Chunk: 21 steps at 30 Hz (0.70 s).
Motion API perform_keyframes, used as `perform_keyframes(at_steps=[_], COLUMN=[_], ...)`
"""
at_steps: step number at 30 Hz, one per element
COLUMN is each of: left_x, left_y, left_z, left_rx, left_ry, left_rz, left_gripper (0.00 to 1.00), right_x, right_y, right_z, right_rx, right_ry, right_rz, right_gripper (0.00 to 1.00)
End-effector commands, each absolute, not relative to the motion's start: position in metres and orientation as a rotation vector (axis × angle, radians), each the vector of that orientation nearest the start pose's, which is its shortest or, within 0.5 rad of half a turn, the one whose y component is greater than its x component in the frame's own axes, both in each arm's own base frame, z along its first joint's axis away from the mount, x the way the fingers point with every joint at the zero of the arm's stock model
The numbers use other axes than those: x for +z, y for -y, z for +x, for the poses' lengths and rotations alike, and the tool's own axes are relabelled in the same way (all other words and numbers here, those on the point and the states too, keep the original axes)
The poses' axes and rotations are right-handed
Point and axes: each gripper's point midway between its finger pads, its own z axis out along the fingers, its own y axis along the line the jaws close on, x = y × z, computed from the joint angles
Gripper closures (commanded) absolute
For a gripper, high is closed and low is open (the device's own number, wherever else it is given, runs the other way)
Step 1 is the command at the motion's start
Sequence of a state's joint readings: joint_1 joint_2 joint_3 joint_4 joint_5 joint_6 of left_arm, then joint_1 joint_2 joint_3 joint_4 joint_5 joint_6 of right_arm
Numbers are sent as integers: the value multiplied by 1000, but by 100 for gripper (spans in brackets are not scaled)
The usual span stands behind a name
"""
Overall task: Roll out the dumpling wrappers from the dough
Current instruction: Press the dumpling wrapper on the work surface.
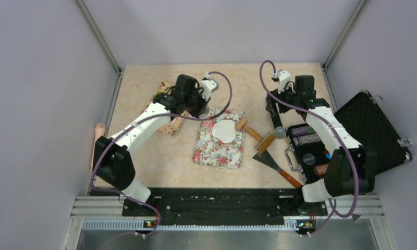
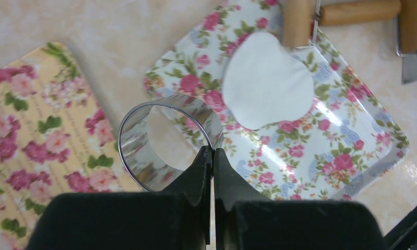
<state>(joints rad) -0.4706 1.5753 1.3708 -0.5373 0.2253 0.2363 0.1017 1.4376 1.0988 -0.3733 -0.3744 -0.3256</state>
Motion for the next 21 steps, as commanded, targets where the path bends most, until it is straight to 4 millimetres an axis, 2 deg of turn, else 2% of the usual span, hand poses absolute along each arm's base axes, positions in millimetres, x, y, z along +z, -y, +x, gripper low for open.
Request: perform_keyframes(at_steps=[1, 5, 8, 15, 21], left_x=[175, 157, 147, 126, 106], left_y=[252, 282, 297, 320, 330], left_z=[349, 328, 320, 320, 322], left_rx=[-309, -292, -267, -191, -188], left_ry=[-2050, -2007, -2001, -2009, -2041], left_rz=[1080, 1185, 1225, 1247, 1248], left_gripper=[100, 100, 100, 100, 100], right_x=[193, 195, 194, 194, 197], right_y=[-80, -76, -76, -75, -76], right_z=[393, 393, 393, 394, 393], right_rx=[277, 272, 274, 268, 268], right_ry=[-2049, -2046, -2049, -2049, -2037], right_rz=[-595, -586, -585, -583, -585], right_gripper=[36, 36, 36, 35, 34])
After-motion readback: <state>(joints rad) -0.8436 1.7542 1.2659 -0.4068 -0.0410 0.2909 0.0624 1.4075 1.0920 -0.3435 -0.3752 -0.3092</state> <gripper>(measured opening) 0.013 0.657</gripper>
